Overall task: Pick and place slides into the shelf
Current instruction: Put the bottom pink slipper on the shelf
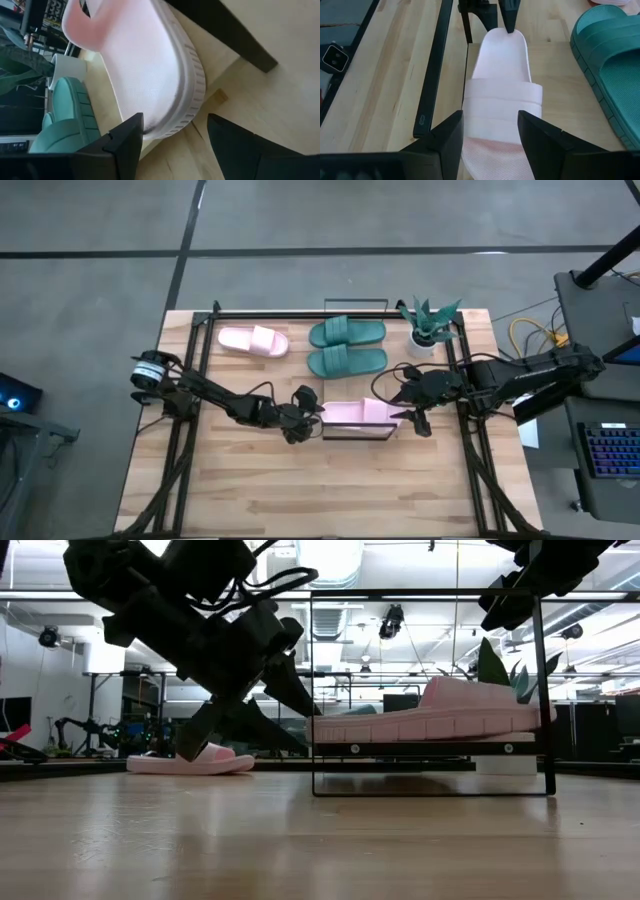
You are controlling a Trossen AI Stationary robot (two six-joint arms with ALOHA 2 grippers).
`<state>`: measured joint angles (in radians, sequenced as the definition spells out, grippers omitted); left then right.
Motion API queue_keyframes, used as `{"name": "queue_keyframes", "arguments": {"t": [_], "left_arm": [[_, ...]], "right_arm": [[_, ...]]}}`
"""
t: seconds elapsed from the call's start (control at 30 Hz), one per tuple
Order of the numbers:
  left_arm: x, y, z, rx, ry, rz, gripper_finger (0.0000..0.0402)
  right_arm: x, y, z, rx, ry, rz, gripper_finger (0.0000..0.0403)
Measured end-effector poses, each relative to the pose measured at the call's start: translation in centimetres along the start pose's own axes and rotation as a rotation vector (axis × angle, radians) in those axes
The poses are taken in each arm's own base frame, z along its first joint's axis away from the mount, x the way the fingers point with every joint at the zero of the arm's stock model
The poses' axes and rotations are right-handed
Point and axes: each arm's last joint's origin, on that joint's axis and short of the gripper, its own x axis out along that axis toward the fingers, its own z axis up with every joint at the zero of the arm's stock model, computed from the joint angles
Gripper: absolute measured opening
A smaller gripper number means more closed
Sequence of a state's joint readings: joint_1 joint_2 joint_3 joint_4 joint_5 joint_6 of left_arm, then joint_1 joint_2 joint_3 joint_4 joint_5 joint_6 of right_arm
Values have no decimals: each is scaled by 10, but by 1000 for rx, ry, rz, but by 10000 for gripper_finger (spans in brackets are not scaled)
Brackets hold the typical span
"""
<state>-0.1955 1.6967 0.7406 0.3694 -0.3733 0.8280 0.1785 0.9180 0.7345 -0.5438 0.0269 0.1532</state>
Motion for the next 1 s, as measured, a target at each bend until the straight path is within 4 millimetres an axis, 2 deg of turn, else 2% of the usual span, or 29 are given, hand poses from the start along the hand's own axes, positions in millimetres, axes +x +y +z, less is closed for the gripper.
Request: {"name": "queue_keyframes", "arguments": {"t": [0.57, 0.67, 1.0], "left_arm": [[0, 4, 3, 8, -4, 35, 199], [0, 4, 3, 8, -10, 32, 180], [0, 4, 4, 15, -34, 13, 68]], "right_arm": [[1, 0, -1, 0, 2, 0, 178], [1, 0, -1, 0, 2, 0, 178], [1, 0, -1, 0, 2, 0, 178]]}}
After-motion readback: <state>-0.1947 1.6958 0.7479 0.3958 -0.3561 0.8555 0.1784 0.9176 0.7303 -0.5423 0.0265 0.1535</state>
